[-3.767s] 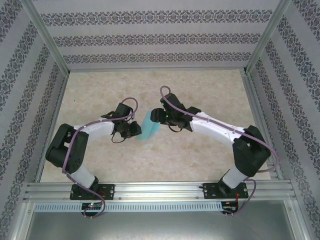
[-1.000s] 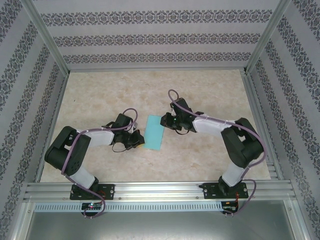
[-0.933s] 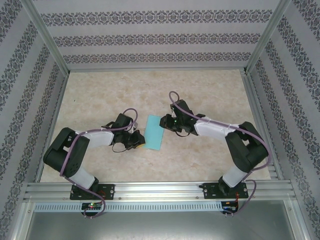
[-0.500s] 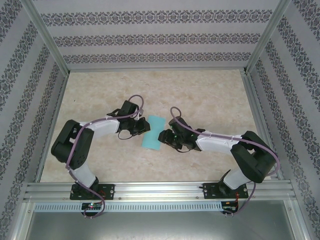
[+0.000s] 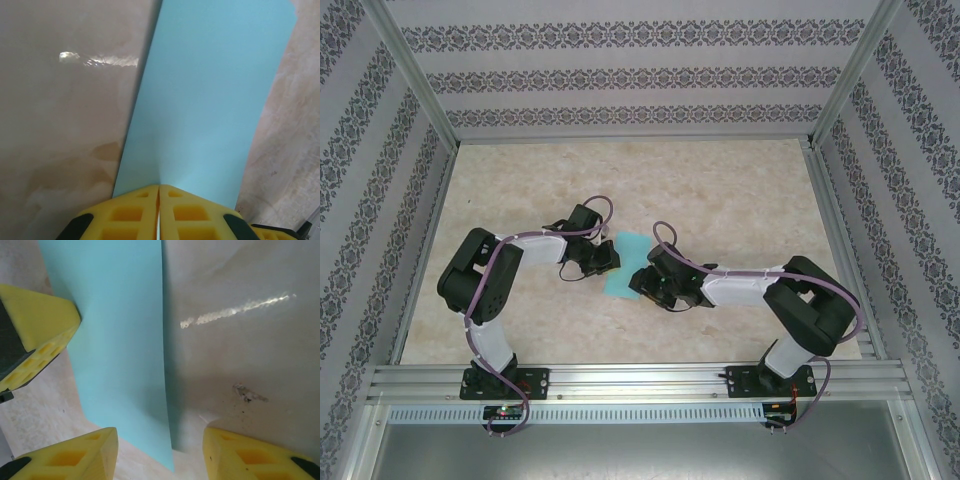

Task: Fold a paper plane with a square sheet of paper (pick it up from the middle)
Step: Third fold the triangle at the center of the table.

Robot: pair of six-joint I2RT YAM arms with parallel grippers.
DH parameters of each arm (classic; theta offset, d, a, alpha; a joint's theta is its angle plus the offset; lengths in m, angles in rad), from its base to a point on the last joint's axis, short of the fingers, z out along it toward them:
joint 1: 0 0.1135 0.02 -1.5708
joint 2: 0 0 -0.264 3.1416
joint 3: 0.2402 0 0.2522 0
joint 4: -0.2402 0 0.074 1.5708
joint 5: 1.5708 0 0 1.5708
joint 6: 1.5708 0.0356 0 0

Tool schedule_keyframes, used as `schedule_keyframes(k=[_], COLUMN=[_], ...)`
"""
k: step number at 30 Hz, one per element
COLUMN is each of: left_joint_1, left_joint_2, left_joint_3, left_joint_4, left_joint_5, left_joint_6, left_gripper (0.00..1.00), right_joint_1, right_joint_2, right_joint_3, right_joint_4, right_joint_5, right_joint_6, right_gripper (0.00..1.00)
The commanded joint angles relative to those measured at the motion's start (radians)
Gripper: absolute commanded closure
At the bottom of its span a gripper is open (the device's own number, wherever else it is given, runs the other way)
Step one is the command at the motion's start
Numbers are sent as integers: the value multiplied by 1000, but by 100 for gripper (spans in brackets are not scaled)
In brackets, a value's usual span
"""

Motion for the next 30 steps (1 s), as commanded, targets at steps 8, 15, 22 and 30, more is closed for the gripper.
schedule_keyframes(k=[8, 15, 22, 30], left_joint_1=[-8, -8, -7, -7], left_joint_2=[62, 42, -3, -101], left_joint_3=[-26, -30, -40, -31], left_joint_4=[-45, -49, -43, 37], left_joint_5=[-69, -63, -42, 122], left_joint_6=[15, 9, -2, 58], left_gripper=[90, 91, 90, 81], right_joint_1=[20, 23, 22, 3], right_joint_2=[39, 8, -16, -36], right_joint_3=[35, 1, -30, 40], right_joint_4=[88, 139, 158, -110], right_joint_5=[-42, -37, -14, -98], right_joint_6=[31, 51, 90, -120], right_gripper=[57, 67, 89, 100])
